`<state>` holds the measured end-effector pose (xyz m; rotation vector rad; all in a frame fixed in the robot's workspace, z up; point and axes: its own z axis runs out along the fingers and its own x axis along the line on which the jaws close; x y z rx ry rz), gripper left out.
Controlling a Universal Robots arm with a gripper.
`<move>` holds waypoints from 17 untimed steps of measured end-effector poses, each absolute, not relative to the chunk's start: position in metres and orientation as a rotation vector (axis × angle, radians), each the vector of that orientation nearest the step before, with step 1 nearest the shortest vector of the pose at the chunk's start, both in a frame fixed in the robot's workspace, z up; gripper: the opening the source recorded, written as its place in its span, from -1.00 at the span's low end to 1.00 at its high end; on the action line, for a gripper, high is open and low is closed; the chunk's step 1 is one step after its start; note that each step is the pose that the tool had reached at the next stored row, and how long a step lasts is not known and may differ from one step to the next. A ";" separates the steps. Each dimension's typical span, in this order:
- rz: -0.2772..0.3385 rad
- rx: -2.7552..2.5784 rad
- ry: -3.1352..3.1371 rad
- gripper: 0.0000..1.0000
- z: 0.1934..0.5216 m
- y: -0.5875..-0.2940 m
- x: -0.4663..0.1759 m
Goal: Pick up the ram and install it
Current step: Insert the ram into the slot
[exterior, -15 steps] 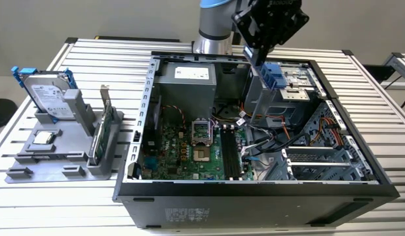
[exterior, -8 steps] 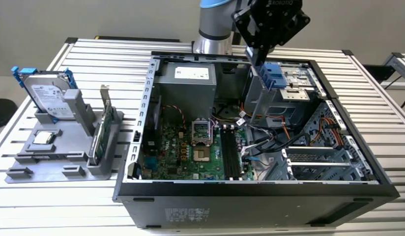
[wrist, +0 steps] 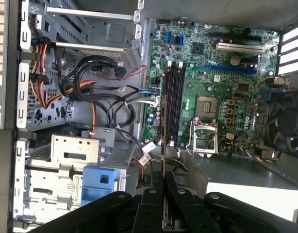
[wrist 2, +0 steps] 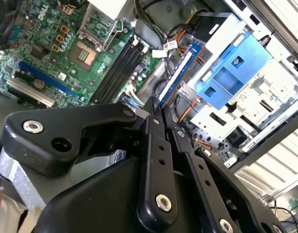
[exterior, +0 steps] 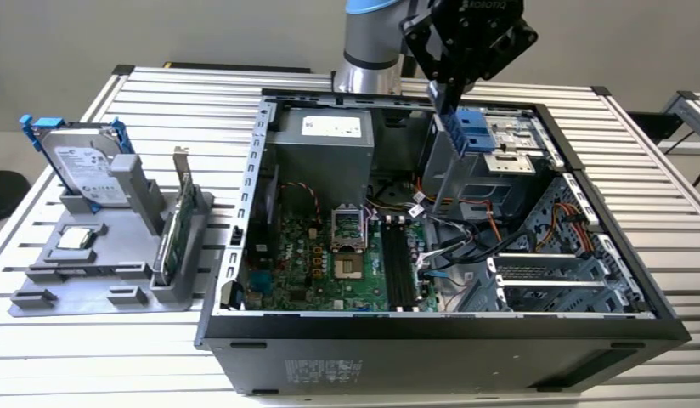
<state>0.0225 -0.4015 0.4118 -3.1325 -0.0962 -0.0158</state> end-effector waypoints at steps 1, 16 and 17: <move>-0.016 -3.133 -0.086 -1.00 0.412 -0.402 0.023; -0.016 -3.122 -0.075 -1.00 0.409 -0.402 0.023; -0.016 -3.116 -0.075 -1.00 0.409 -0.402 0.023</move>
